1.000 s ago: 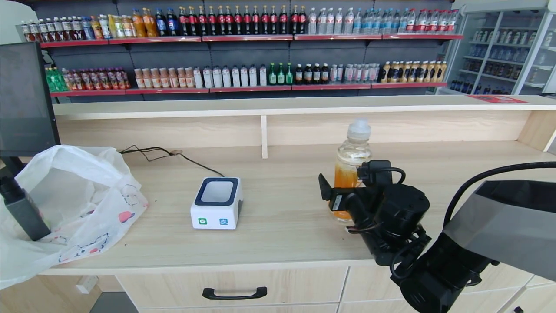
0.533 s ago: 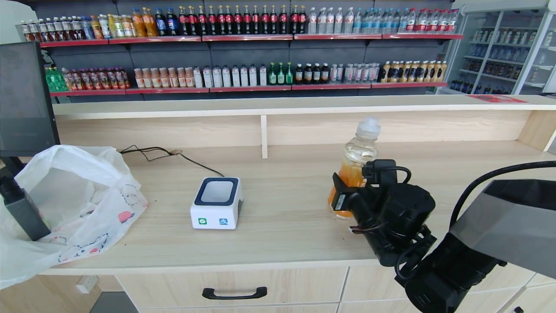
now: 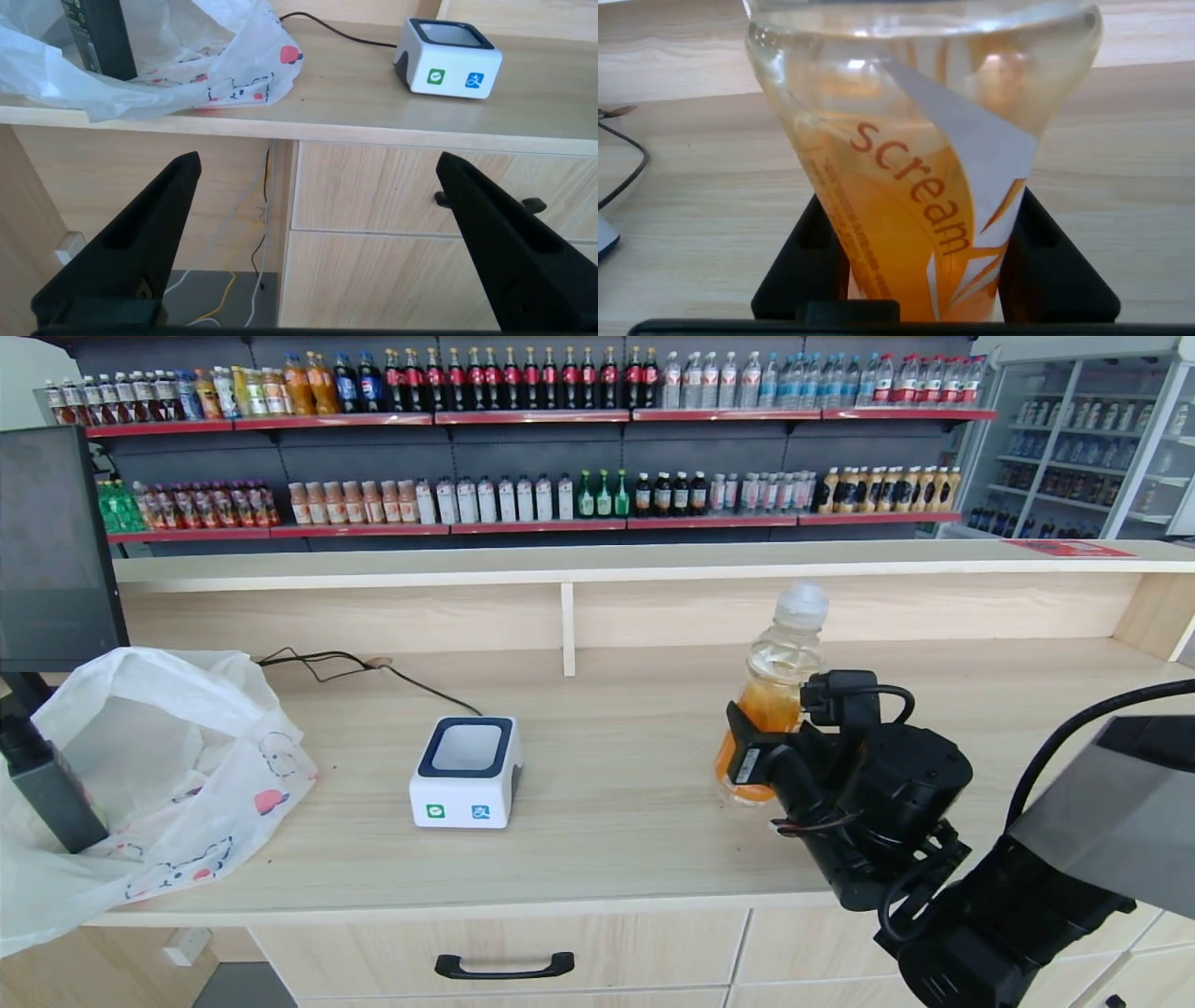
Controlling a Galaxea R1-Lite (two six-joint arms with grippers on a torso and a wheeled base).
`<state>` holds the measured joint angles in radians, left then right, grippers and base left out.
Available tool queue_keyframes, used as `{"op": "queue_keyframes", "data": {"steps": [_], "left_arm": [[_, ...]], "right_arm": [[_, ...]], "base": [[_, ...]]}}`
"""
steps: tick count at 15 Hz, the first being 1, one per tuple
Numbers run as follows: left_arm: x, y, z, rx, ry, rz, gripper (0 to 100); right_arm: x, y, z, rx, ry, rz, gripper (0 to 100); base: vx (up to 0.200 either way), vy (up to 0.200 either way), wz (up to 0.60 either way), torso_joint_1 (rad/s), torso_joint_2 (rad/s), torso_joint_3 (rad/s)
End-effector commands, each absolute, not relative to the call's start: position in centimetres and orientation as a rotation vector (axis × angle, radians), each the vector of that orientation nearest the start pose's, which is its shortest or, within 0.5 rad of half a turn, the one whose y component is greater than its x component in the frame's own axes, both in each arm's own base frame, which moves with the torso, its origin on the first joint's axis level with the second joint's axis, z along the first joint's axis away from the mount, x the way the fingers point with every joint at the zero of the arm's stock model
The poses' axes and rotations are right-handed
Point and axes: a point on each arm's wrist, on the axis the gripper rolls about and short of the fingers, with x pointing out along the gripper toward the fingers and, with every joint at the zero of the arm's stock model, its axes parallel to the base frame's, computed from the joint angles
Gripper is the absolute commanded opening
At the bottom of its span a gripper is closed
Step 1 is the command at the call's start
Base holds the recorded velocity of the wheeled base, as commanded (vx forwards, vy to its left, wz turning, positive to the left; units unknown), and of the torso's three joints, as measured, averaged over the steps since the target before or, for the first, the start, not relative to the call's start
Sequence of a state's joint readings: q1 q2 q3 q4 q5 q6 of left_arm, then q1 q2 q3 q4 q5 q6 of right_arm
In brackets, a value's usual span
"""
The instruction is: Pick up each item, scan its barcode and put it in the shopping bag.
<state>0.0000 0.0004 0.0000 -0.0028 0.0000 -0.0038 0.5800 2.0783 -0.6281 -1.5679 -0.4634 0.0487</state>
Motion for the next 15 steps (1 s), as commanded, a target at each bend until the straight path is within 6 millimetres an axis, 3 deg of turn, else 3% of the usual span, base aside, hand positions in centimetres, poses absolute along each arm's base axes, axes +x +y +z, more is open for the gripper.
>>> {"op": "queue_keyframes", "data": {"steps": [1, 7, 12, 15], "left_arm": [[-2.3, 0.0, 7.6, -0.005, -0.003, 0.000, 100], [-2.3, 0.0, 7.6, -0.005, -0.003, 0.000, 100], [-2.3, 0.0, 7.6, -0.002, -0.002, 0.000, 100], [-2.3, 0.0, 7.6, -0.002, -0.002, 0.000, 100]], "right_arm": [[28.5, 17.5, 11.8, 0.118, -0.117, 0.119, 0], [27.3, 16.9, 13.8, 0.143, -0.162, 0.126, 0], [24.8, 15.9, 16.1, 0.170, -0.204, 0.148, 0], [22.1, 16.4, 17.1, 0.187, -0.220, 0.219, 0]], "base": [[0.000, 0.000, 0.00, 0.000, 0.00, 0.000], [0.000, 0.000, 0.00, 0.000, 0.00, 0.000], [0.000, 0.000, 0.00, 0.000, 0.00, 0.000], [0.000, 0.000, 0.00, 0.000, 0.00, 0.000]]}}
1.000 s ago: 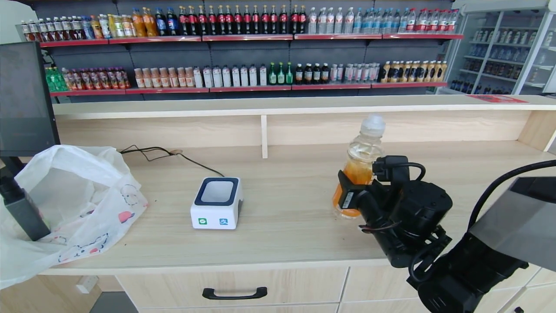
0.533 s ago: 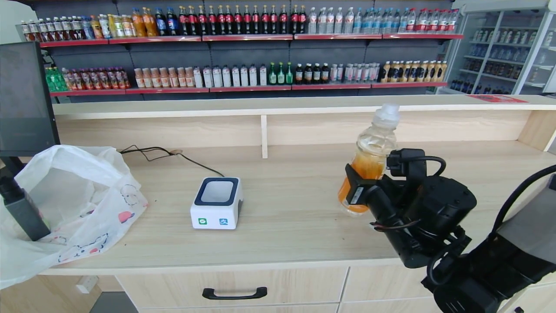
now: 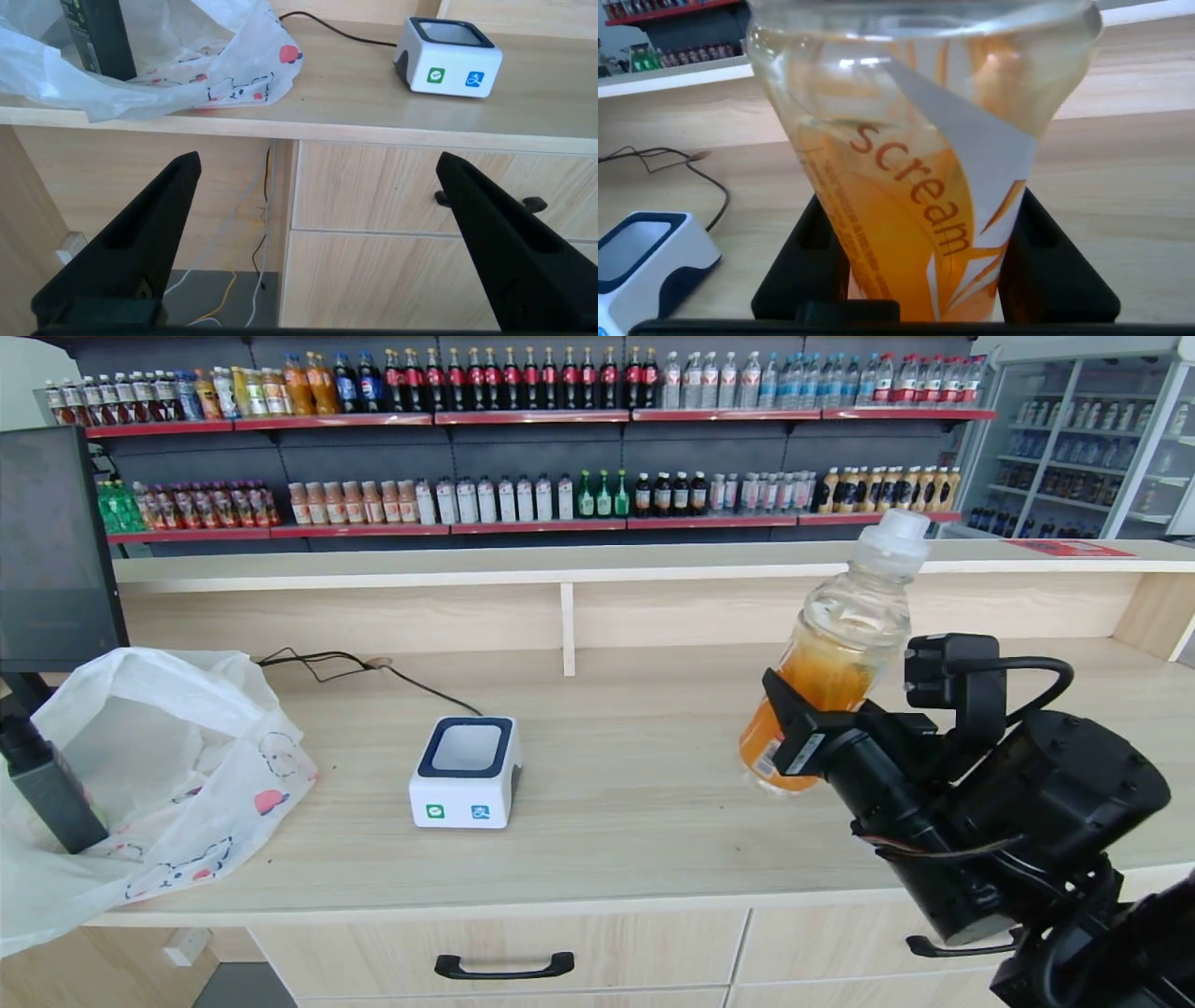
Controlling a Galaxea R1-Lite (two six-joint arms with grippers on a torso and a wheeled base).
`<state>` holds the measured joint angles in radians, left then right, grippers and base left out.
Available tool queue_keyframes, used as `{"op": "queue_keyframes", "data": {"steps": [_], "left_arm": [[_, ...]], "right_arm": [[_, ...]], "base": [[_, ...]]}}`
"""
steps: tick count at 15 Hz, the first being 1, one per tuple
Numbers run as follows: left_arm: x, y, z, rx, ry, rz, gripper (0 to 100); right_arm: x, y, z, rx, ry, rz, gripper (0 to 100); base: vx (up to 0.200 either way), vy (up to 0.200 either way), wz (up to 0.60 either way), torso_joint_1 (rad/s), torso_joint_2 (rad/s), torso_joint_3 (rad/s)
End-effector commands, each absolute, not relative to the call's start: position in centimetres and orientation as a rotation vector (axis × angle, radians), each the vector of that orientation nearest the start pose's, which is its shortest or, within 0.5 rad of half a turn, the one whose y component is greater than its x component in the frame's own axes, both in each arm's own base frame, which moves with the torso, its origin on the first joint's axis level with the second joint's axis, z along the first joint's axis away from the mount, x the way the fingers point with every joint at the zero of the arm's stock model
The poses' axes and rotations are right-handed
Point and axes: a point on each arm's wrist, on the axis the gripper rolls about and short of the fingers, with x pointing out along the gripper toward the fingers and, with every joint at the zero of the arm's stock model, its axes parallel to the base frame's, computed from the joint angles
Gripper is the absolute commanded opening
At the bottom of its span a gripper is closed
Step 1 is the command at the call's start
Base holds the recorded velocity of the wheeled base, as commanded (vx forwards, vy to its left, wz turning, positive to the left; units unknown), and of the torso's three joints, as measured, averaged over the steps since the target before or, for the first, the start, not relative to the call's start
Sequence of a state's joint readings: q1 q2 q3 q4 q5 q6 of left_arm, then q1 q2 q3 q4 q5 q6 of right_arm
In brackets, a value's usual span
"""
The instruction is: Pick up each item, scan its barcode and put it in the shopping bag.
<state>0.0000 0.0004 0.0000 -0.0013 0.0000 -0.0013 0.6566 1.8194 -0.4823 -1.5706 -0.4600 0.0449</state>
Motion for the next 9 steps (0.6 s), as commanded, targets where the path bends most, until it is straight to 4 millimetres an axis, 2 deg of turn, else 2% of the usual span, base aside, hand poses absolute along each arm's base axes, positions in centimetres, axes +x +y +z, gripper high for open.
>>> {"op": "queue_keyframes", "data": {"steps": [1, 3, 9], "left_arm": [[-2.3, 0.0, 7.6, -0.002, -0.002, 0.000, 100], [-2.3, 0.0, 7.6, -0.002, -0.002, 0.000, 100], [-2.3, 0.0, 7.6, -0.002, -0.002, 0.000, 100]], "right_arm": [[21.1, 16.3, 17.3, 0.190, -0.219, 0.240, 0], [20.6, 16.0, 17.6, 0.195, -0.225, 0.243, 0], [16.6, 15.4, 18.4, 0.226, -0.231, 0.340, 0]], "base": [[0.000, 0.000, 0.00, 0.000, 0.00, 0.000], [0.000, 0.000, 0.00, 0.000, 0.00, 0.000], [0.000, 0.000, 0.00, 0.000, 0.00, 0.000]]}}
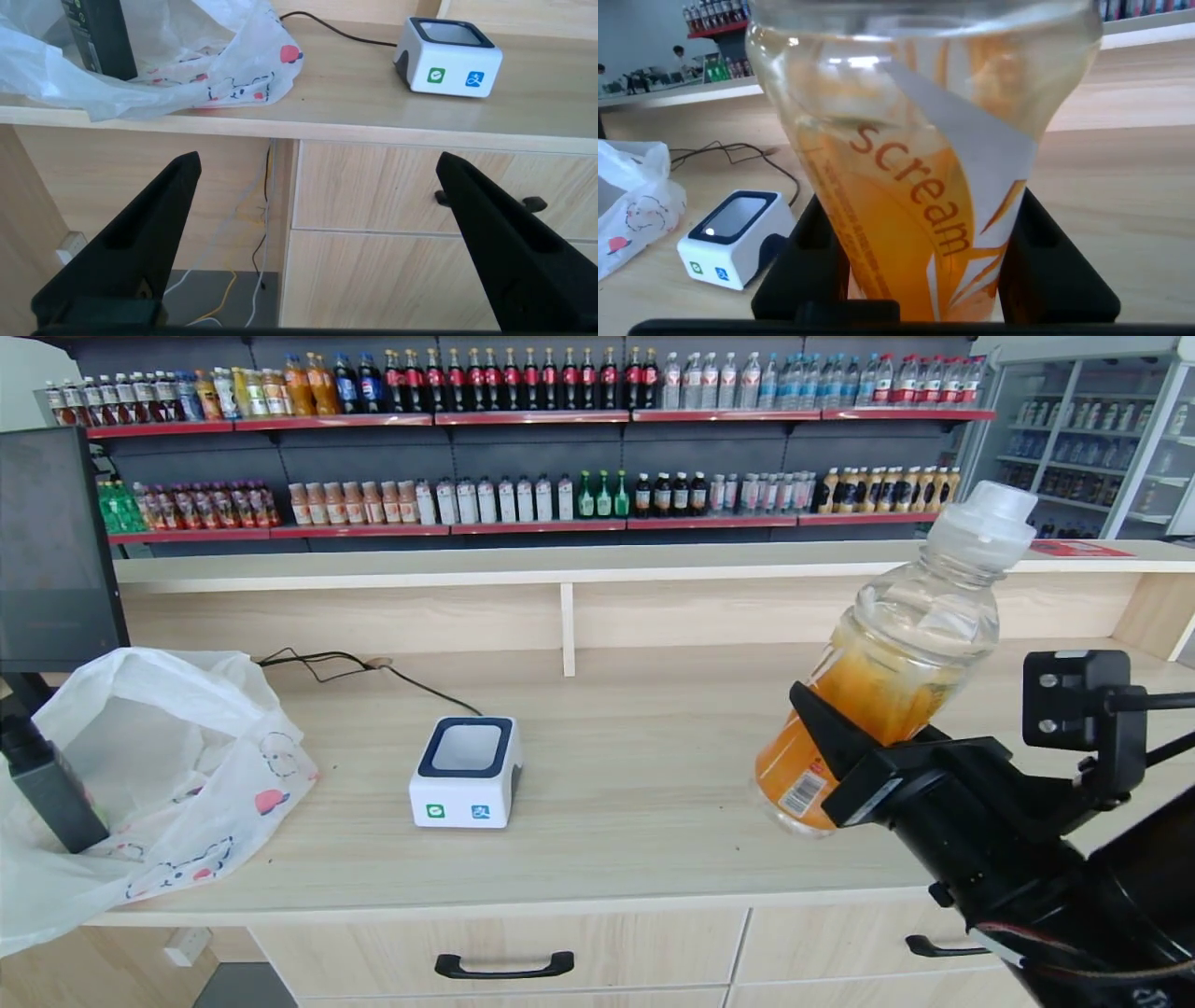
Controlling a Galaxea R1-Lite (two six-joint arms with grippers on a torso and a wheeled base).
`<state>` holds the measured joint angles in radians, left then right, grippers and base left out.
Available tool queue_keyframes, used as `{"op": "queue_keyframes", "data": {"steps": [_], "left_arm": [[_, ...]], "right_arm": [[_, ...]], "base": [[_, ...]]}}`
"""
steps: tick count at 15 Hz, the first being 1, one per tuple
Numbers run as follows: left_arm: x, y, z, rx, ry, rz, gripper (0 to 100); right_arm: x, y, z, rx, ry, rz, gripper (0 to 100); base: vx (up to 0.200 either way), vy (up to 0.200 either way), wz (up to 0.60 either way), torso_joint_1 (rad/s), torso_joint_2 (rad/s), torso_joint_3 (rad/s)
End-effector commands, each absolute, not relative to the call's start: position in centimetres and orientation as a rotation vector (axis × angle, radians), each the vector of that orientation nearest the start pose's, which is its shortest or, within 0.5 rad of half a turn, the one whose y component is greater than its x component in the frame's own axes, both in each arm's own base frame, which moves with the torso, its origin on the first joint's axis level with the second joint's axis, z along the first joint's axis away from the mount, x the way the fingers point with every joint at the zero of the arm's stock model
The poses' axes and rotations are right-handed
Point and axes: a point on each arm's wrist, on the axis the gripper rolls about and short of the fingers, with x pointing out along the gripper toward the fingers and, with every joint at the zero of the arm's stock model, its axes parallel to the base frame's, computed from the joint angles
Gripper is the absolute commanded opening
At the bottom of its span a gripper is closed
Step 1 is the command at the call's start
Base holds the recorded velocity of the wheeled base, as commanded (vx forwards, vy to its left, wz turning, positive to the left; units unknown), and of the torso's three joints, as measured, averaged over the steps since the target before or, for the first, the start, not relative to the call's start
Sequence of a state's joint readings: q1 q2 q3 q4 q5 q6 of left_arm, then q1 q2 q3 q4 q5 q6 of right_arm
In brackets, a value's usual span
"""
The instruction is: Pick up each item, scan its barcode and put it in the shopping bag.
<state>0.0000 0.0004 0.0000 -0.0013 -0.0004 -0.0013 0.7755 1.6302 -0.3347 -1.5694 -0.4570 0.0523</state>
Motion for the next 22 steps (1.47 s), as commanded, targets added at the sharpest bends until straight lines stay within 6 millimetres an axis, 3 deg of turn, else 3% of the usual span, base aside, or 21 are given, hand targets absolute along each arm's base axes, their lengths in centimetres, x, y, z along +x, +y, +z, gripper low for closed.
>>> {"op": "queue_keyframes", "data": {"steps": [1, 8, 10, 13, 15, 17, 20, 22], "left_arm": [[-2.3, 0.0, 7.6, -0.002, -0.002, 0.000, 100], [-2.3, 0.0, 7.6, -0.002, -0.002, 0.000, 100], [-2.3, 0.0, 7.6, -0.002, -0.002, 0.000, 100], [-2.3, 0.0, 7.6, -0.002, -0.002, 0.000, 100], [-2.3, 0.0, 7.6, -0.002, -0.002, 0.000, 100], [-2.3, 0.0, 7.6, -0.002, -0.002, 0.000, 100], [-2.3, 0.0, 7.6, -0.002, -0.002, 0.000, 100], [-2.3, 0.0, 7.6, -0.002, -0.002, 0.000, 100]], "right_arm": [[16.1, 15.6, 18.3, 0.231, -0.227, 0.360, 0], [14.1, 17.5, 17.7, 0.352, -0.160, 0.495, 0], [13.1, 19.0, 17.0, 0.359, -0.118, 0.609, 0], [13.1, 19.4, 17.2, 0.365, -0.113, 0.736, 0], [12.7, 19.8, 17.0, 0.356, -0.088, 0.941, 0], [12.9, 20.2, 17.1, 0.362, -0.075, 1.097, 0], [13.3, 20.7, 16.6, 0.432, -0.002, 1.117, 0], [14.7, 21.2, 16.6, 0.464, 0.002, 1.088, 0]], "base": [[0.000, 0.000, 0.00, 0.000, 0.00, 0.000], [0.000, 0.000, 0.00, 0.000, 0.00, 0.000], [0.000, 0.000, 0.00, 0.000, 0.00, 0.000], [0.000, 0.000, 0.00, 0.000, 0.00, 0.000], [0.000, 0.000, 0.00, 0.000, 0.00, 0.000], [0.000, 0.000, 0.00, 0.000, 0.00, 0.000], [0.000, 0.000, 0.00, 0.000, 0.00, 0.000], [0.000, 0.000, 0.00, 0.000, 0.00, 0.000]]}}
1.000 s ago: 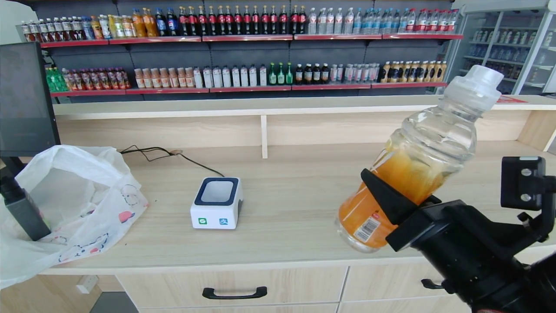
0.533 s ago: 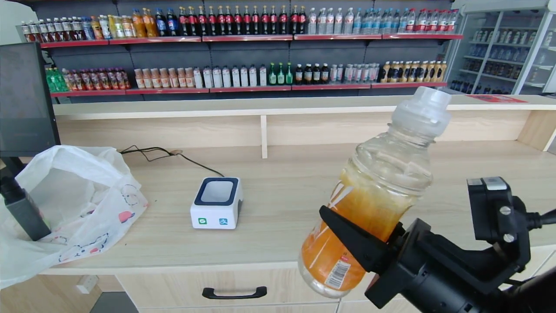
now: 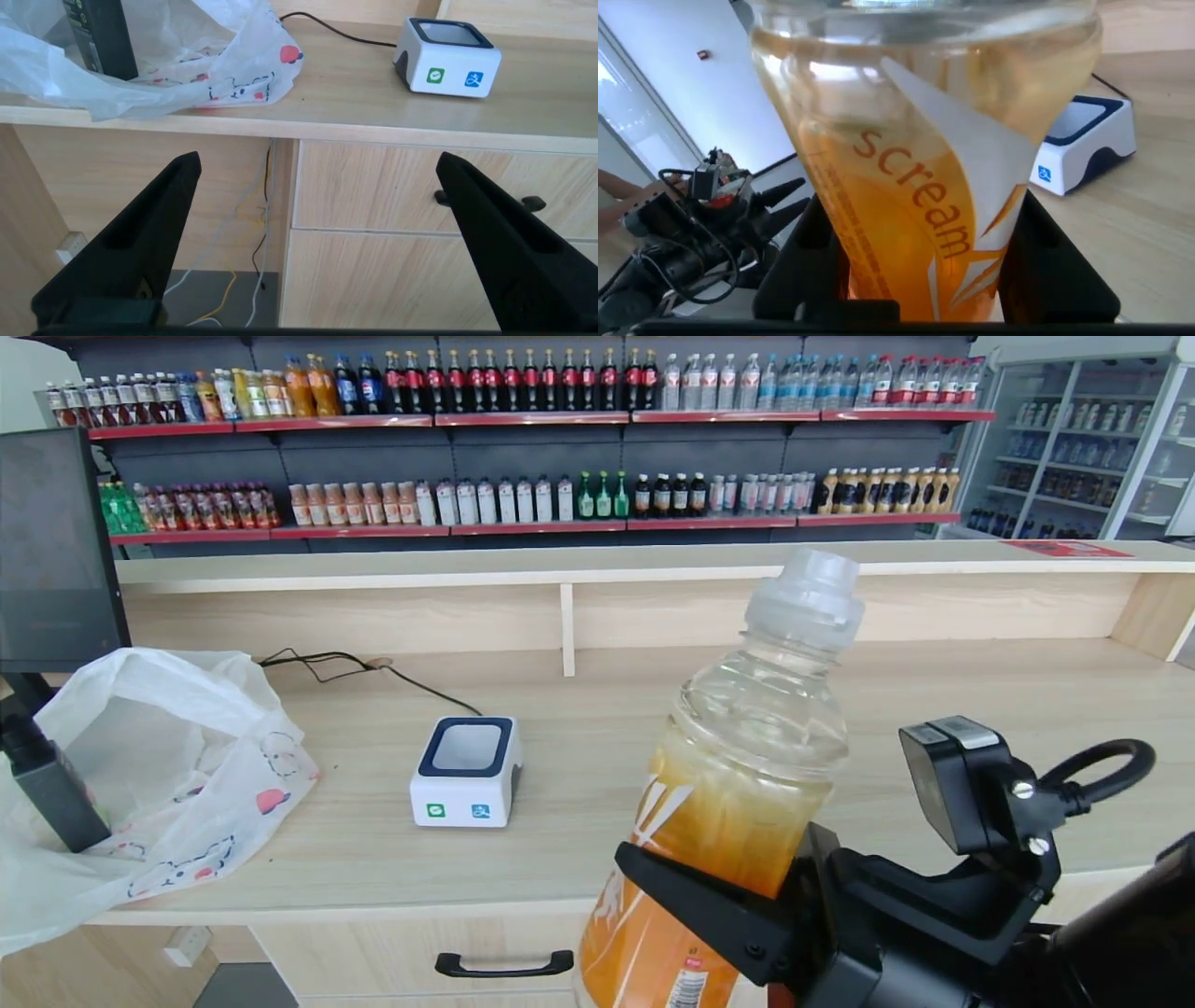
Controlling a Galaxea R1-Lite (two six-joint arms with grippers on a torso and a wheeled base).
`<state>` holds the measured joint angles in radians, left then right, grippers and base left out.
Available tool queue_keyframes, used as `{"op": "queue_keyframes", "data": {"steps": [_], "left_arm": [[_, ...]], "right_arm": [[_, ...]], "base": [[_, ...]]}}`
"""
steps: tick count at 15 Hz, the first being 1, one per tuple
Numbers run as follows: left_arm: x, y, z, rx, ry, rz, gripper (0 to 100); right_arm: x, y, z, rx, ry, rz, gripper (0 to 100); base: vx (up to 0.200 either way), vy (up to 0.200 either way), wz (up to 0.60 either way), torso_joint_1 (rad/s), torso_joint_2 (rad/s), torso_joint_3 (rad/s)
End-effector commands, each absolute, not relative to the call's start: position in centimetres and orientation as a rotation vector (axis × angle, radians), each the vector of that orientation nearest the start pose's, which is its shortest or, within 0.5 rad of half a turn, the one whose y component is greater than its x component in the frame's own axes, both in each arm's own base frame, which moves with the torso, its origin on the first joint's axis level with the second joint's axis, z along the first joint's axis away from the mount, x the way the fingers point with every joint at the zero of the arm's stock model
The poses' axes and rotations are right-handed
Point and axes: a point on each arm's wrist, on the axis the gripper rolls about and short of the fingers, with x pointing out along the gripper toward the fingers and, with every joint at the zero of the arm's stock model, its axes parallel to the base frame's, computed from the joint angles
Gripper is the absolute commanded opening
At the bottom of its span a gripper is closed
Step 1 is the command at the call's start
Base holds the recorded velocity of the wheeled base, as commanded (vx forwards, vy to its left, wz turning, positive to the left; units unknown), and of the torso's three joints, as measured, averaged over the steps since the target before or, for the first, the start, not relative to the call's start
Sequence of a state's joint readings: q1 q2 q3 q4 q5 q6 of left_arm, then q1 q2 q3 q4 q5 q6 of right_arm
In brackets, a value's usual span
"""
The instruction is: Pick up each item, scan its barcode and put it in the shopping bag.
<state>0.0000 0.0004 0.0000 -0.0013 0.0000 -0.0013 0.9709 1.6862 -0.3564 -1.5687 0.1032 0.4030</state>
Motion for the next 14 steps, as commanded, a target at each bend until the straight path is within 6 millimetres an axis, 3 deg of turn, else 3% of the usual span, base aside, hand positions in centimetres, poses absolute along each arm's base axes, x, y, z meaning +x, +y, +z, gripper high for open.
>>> {"op": "queue_keyframes", "data": {"steps": [1, 5, 8, 13, 14], "left_arm": [[-2.3, 0.0, 7.6, -0.002, -0.002, 0.000, 100], [-2.3, 0.0, 7.6, -0.002, -0.002, 0.000, 100], [-2.3, 0.0, 7.6, -0.002, -0.002, 0.000, 100], [-2.3, 0.0, 7.6, -0.002, -0.002, 0.000, 100], [-2.3, 0.0, 7.6, -0.002, -0.002, 0.000, 100]], "right_arm": [[15.3, 21.5, 17.4, 0.490, -0.029, 1.089, 0], [15.9, 22.9, 20.0, 0.540, -0.065, 1.119, 0], [15.1, 22.2, 22.9, 0.602, -0.014, 1.201, 0], [15.4, 22.1, 27.2, 0.555, 0.112, 1.077, 0], [15.4, 22.1, 27.2, 0.555, 0.112, 1.077, 0]], "base": [[0.000, 0.000, 0.00, 0.000, 0.00, 0.000], [0.000, 0.000, 0.00, 0.000, 0.00, 0.000], [0.000, 0.000, 0.00, 0.000, 0.00, 0.000], [0.000, 0.000, 0.00, 0.000, 0.00, 0.000], [0.000, 0.000, 0.00, 0.000, 0.00, 0.000]]}}
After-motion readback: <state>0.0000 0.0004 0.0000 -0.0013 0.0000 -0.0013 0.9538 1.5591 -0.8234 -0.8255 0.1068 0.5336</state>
